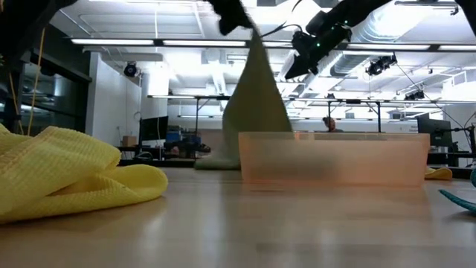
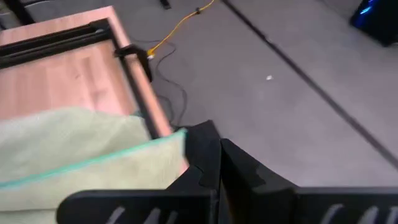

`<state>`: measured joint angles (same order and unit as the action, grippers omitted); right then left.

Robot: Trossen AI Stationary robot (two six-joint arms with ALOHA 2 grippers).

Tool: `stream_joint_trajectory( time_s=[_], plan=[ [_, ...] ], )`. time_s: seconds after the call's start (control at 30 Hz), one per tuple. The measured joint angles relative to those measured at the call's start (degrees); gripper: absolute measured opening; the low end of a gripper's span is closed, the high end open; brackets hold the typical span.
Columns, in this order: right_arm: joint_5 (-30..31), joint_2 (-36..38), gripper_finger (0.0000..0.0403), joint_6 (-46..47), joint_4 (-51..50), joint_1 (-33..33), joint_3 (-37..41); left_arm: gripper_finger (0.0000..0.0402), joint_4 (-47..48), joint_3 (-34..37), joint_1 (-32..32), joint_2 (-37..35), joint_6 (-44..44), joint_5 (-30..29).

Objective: Fold microfiber towels
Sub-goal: Fold the green microfiber towel

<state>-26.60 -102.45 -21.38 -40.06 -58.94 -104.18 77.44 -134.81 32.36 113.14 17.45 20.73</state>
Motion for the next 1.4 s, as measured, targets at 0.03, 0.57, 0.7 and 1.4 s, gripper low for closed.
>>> stream_joint_trajectory(
  time_s=[0.03, 0.57, 0.7, 1.4],
  plan=[
    [-0.9, 0.0, 0.0, -0.1, -0.6, 0.0, 0.0, 0.0, 5.0, 0.0, -1.4, -0.2, 0.1, -2.5],
    [-10.2, -4.6, 0.0, -9.0, -19.3, 10.0, 0.0, 0.0, 12.6, 0.8, -14.2, -0.7, -10.1, -19.8],
    [-3.5, -8.4, 0.0024, -10.6, -18.0, 13.2, 0.0, 0.0, 12.6, 0.8, -13.8, -0.7, -10.4, -20.5],
    [-5.5, -27.9, 0.019, -11.2, -16.4, 14.1, 0.1, 0.0, 11.7, 0.7, -13.8, -0.7, -10.9, -19.9]
  ],
)
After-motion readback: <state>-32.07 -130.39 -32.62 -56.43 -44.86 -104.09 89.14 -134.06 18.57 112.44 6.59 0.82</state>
